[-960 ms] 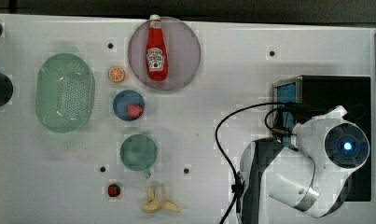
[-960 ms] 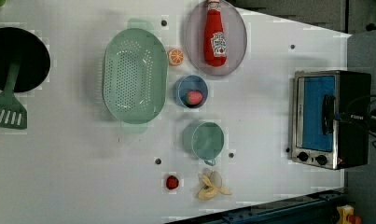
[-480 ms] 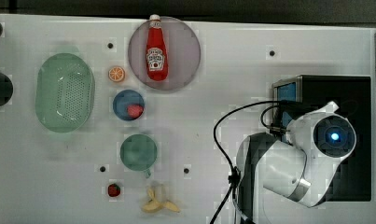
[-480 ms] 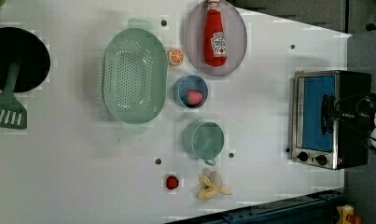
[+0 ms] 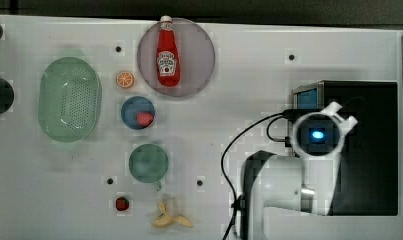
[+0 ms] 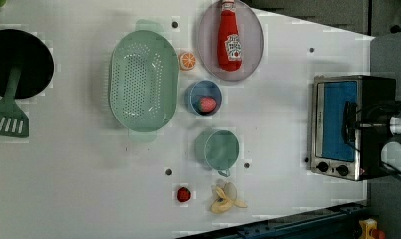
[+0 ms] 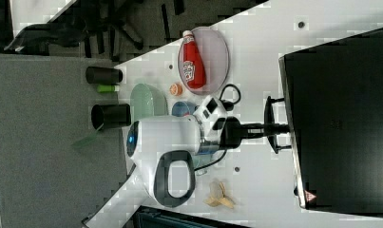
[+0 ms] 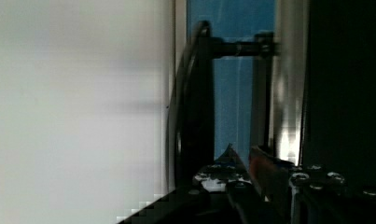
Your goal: Flap open oven.
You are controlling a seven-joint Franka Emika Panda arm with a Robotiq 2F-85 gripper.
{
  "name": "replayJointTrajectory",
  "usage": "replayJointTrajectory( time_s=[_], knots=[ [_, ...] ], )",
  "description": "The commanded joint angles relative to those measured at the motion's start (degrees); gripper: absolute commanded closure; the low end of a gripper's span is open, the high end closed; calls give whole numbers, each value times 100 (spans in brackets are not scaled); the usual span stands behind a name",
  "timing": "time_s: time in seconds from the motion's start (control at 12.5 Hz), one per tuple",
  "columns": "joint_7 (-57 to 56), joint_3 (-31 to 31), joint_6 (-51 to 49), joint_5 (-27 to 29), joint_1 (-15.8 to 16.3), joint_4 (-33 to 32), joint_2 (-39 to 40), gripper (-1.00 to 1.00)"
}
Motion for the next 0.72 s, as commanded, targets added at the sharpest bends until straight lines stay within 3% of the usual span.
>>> replayJointTrajectory(
  time_s=[0.08, 0.48, 0.72],
  knots=[
    [1390, 281, -210, -572, 272, -22, -4, 65],
    [2472, 828, -518, -991, 368, -48, 243, 65],
    [3342, 1105, -596, -1582, 499, -48, 568, 65]
  ],
)
